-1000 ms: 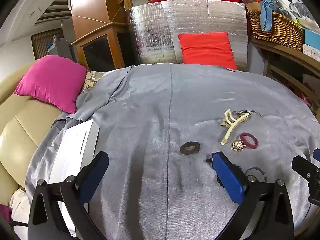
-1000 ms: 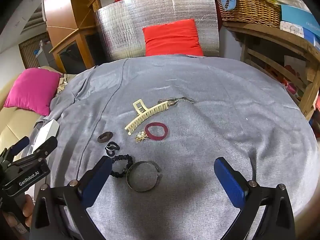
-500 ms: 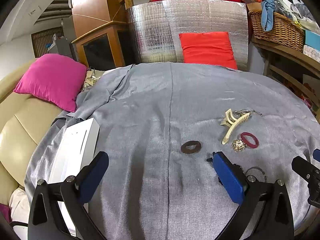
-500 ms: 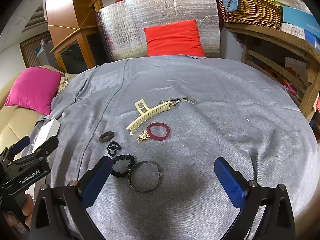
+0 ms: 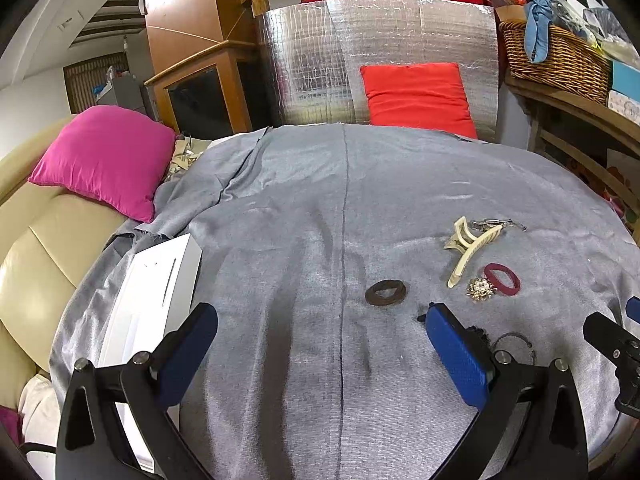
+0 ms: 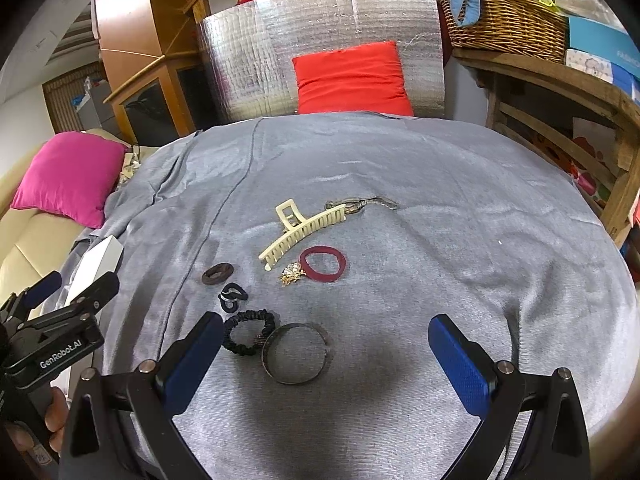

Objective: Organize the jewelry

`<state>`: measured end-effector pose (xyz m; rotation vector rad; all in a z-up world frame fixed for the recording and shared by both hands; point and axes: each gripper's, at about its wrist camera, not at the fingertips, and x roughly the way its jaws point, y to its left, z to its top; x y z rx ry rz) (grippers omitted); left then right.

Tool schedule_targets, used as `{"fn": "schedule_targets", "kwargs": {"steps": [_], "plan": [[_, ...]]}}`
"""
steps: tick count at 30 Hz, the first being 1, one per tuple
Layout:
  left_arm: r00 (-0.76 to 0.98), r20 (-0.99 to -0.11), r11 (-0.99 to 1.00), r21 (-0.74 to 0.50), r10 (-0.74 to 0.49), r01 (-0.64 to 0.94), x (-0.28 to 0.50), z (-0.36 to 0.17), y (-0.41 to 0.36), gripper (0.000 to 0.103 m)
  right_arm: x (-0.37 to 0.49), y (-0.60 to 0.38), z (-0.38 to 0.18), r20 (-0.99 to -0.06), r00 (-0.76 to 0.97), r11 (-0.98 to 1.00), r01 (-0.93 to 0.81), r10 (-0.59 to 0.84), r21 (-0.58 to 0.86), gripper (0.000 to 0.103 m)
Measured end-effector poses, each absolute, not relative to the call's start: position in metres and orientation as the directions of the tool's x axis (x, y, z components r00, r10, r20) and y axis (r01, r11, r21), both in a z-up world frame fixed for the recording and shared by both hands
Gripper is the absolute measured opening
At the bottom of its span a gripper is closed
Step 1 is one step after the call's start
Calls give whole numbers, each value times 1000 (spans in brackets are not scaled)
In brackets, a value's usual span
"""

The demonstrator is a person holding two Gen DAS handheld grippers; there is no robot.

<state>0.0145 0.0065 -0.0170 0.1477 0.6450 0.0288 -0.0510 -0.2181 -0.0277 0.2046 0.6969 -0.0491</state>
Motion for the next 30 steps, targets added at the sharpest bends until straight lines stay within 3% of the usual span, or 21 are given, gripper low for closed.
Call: {"fn": "schedule_targets", "kwargs": {"steps": [17, 24, 26, 30], "plan": [[794, -602, 988, 151, 79, 16, 15, -19, 12, 103, -49, -216, -27, -649, 761, 979, 108, 30, 171, 103], [749, -658, 991, 133, 72, 22, 38, -30, 31, 103, -32, -240, -22, -650, 755, 963, 105, 86, 250, 103], [731, -679, 992, 121, 67, 21, 45, -34, 38, 103, -23, -248, -25, -660, 740, 951, 93, 132, 294, 100], [707, -707, 995, 84, 23, 51, 53, -41, 46, 103, 0, -256, -35, -682, 696, 932, 50, 225, 358, 83]]}}
